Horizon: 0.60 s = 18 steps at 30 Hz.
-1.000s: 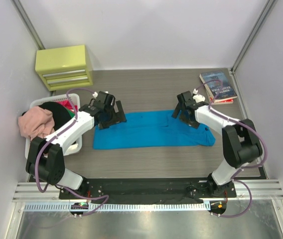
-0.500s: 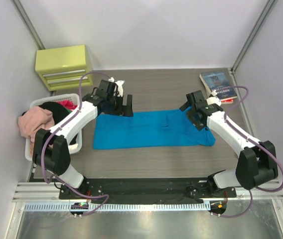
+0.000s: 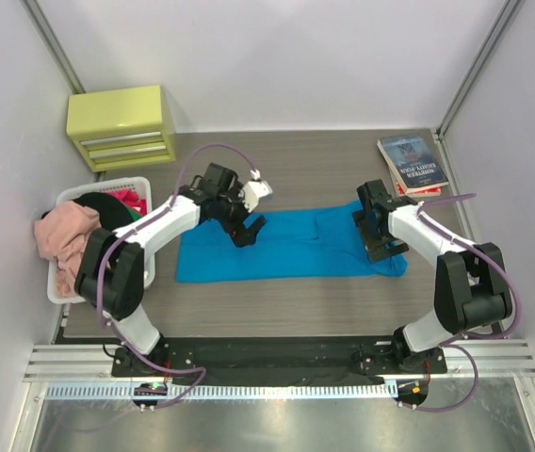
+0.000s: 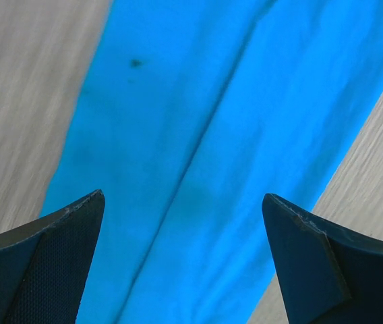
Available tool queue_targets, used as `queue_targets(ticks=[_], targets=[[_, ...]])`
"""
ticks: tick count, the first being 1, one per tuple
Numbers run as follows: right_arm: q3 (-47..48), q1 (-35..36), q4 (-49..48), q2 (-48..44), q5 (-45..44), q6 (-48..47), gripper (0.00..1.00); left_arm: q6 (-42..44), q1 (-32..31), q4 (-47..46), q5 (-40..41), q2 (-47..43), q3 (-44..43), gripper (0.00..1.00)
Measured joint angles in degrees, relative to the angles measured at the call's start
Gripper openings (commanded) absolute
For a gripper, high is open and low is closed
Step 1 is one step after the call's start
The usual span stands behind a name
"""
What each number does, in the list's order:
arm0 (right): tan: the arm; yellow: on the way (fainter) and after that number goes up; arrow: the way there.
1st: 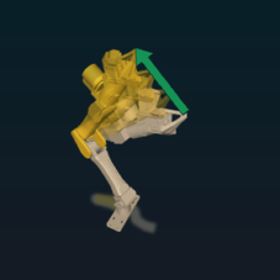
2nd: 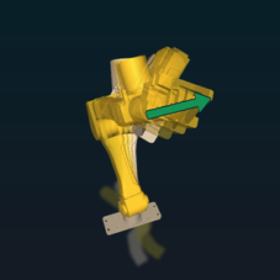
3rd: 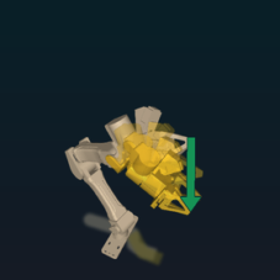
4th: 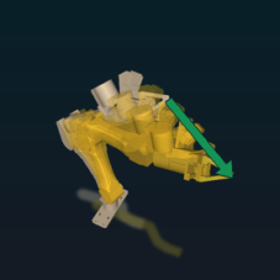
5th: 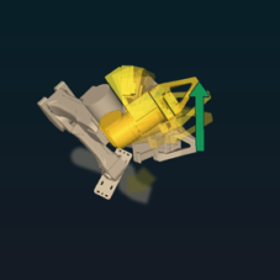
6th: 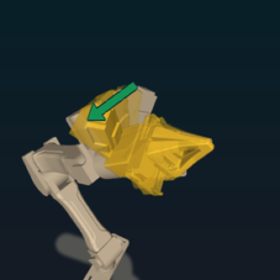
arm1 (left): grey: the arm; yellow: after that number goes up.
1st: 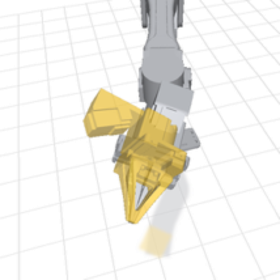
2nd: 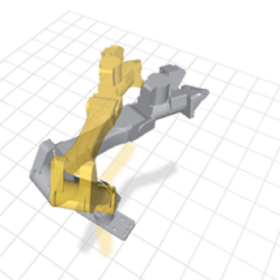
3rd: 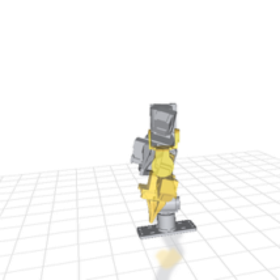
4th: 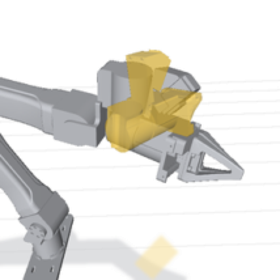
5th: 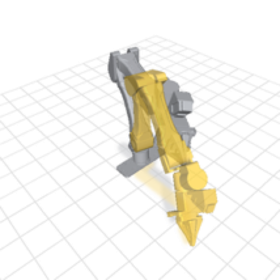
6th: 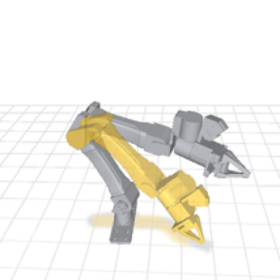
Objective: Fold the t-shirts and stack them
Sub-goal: Rotate the tshirt 90 degrees
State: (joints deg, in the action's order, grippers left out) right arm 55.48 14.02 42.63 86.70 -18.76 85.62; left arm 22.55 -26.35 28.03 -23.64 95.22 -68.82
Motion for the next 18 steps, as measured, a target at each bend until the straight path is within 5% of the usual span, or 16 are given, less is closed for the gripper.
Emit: queue_targets(ticks=[7,18], targets=[[0.3,0.0,-2.4,5.6,-0.5,1.5,1.0,10.5,-3.1,1.0,4.4,5.7,2.3,1.0],[2.5,0.1,-3.0,9.4,-1.5,-0.4,1.0,10.1,-3.0,-2.1,6.9,8.7,4.3,1.0]])
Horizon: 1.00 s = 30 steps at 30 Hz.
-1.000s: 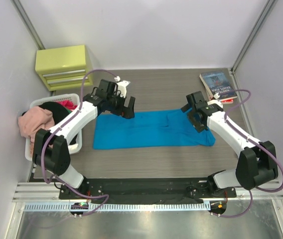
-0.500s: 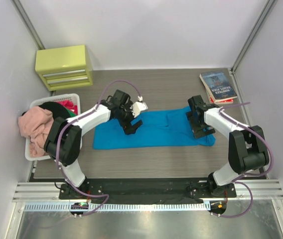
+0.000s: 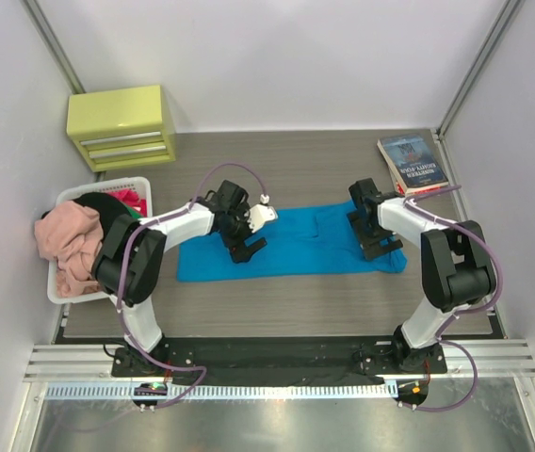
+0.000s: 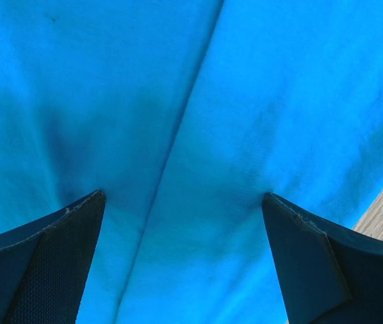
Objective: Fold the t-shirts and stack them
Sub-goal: Rotate the tshirt 90 degrees
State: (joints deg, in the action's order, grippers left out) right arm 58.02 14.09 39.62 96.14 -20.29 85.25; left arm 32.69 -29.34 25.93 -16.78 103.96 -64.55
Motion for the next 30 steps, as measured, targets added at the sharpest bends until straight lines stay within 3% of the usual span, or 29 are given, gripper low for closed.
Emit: queue_targets(ticks=[7,14,21,30], targets=[[4.2,0.1,1.7,3.9,-0.4,-4.6,1.0,-5.9,-1.6,0.0,3.8,0.7,-0.9,1.0],[13.0,0.1,4.5,11.4,-2.3,-11.8,1.0,-22.7,-6.2,3.6,12.3,3.2,-4.8,1.0],[29.5,0.0,6.8,23.1,-3.1,-19.7,1.0,-41.0,-14.8,9.8,18.3,2.1,-4.6,1.0],[58.1,2.4,4.3,40.4,1.1,-27.3,1.0,-68.5,-22.8,9.4,22.5,-1.2,-0.8,1.0]])
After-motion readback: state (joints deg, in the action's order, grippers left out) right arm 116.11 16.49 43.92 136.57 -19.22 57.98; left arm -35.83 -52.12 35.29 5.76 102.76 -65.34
